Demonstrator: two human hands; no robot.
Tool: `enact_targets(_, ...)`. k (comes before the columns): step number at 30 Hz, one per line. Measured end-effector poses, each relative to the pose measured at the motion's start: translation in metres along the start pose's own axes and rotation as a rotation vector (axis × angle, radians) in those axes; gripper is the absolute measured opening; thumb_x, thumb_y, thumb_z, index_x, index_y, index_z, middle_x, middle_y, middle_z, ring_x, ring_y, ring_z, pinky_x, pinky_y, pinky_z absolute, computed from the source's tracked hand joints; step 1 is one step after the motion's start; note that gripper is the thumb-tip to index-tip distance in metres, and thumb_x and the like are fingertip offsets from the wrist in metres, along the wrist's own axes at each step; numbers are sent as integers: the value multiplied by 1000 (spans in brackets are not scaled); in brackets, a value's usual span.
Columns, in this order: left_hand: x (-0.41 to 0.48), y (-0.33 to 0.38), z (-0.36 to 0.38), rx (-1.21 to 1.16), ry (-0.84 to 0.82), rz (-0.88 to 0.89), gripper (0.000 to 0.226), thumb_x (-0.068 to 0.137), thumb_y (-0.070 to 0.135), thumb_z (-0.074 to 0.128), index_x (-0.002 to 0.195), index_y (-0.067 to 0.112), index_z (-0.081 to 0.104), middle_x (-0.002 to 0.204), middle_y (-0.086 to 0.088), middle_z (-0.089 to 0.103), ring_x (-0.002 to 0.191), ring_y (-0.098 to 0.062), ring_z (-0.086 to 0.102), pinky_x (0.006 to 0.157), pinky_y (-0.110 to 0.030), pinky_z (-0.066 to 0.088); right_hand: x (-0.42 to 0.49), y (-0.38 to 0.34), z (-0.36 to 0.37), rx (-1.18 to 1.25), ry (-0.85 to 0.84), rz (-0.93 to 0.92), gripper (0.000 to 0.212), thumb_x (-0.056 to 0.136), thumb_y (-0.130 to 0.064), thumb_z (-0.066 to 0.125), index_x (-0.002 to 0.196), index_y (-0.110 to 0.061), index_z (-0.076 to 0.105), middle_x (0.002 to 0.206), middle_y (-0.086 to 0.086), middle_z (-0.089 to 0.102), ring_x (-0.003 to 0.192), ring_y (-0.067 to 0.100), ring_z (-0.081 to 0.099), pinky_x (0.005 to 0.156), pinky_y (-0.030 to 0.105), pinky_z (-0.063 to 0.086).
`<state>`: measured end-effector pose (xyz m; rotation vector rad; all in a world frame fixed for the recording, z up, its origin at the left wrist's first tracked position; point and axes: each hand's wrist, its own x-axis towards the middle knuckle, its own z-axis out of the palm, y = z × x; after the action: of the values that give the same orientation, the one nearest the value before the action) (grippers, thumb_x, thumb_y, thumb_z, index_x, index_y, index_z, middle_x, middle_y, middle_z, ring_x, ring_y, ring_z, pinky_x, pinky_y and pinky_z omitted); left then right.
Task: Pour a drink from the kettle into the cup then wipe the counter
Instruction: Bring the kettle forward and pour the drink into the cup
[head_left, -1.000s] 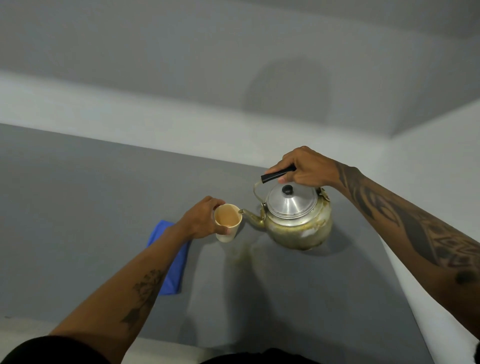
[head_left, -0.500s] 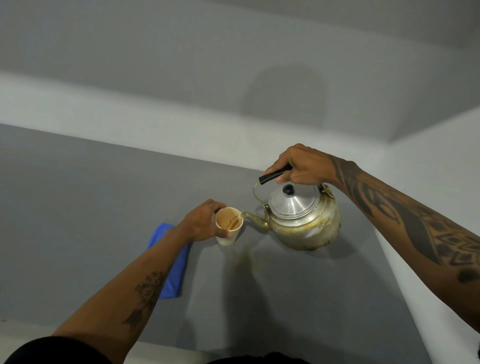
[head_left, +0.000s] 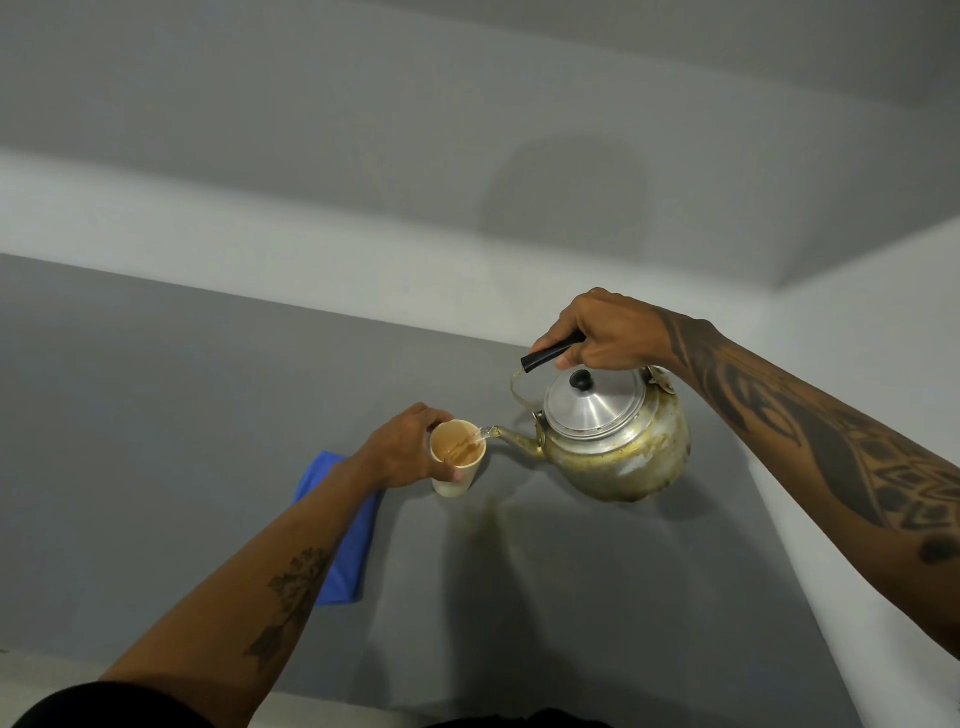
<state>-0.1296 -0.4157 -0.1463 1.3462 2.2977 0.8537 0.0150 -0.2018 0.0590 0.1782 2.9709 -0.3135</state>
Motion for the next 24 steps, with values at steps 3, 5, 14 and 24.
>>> enact_targets(3,1,0,0,-2,-8,7,73,60,47,85,123,26,52,120,4,55,104,-12,53,88,-29,46,1,0,-2,-20,-8,2,32,84,-17,68,113,-31,69,93,-1,76,74,26,64,67,39,52)
enact_targets(5,1,0,-1,3,-10,7,73,61,48,84,123,26,52,120,4,55,103,-11,52,88,-29,46,3,0,-3,-27,-12,4,33,84,-18,69,113,-32,68,95,-1,76,75,27,65,69,42,54)
enact_targets(14,1,-1,-1,4,-25,-6,77,59,51,84,124,27,51,121,5,54,107,-14,54,91,-34,49,7,0,-2,-51,-18,0,32,83,-20,70,113,-32,69,90,0,76,66,24,60,62,38,50)
enact_targets(24,1,0,-2,10,-26,-6,75,60,50,84,124,27,52,121,5,55,105,-13,53,88,-30,48,9,-2,-5,-60,-26,-1,32,83,-19,69,112,-33,69,91,0,76,62,18,58,58,29,45)
